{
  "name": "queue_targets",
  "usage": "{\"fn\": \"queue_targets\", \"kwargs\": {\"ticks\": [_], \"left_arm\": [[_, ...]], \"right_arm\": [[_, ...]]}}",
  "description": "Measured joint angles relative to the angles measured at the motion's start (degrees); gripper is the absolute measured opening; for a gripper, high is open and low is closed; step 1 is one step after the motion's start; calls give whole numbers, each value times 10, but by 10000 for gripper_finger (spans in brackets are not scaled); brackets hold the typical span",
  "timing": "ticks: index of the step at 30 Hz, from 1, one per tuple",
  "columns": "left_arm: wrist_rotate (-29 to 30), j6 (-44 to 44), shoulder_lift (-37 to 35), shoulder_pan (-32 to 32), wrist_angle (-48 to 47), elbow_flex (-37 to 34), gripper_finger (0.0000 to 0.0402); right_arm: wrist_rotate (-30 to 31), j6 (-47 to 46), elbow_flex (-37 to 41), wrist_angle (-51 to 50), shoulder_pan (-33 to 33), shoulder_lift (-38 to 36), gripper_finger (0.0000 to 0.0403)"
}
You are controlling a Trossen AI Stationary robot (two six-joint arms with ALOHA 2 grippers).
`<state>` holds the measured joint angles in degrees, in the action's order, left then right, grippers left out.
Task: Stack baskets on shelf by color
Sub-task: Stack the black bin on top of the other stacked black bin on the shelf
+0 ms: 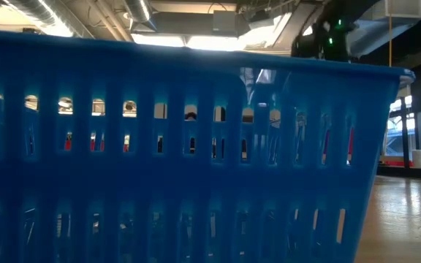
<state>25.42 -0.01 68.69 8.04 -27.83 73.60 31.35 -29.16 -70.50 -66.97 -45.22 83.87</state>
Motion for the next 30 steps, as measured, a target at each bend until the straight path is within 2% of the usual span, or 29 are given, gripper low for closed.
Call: {"fn": "queue_targets", "kwargs": {"ticks": [5,10,14,16,19,21,23,25,30], "left_arm": [[3,-76,0,-7,-36,0,55],[28,-199,-2,-19,-137,0,55],[17,-352,-2,-34,-229,0,55],[-6,-407,-2,-39,-273,0,55],[-62,-442,-2,-32,-325,0,55],[-126,-486,-2,-18,-354,0,55],[-219,-569,-2,-8,-367,0,55],[-279,-653,-1,8,-367,0,55],[-298,-835,13,81,-366,0,55]], "right_arm": [[-24,72,-59,-8,56,-50,0],[-113,150,-93,1,140,-114,0],[-194,195,-99,2,208,-160,0],[-237,216,-99,2,238,-177,0],[-300,239,-99,4,281,-194,0],[-331,251,-99,8,305,-200,0],[-353,263,-99,14,324,-203,0],[-367,268,-99,19,341,-203,0],[-397,306,-99,32,371,-203,0]]}}
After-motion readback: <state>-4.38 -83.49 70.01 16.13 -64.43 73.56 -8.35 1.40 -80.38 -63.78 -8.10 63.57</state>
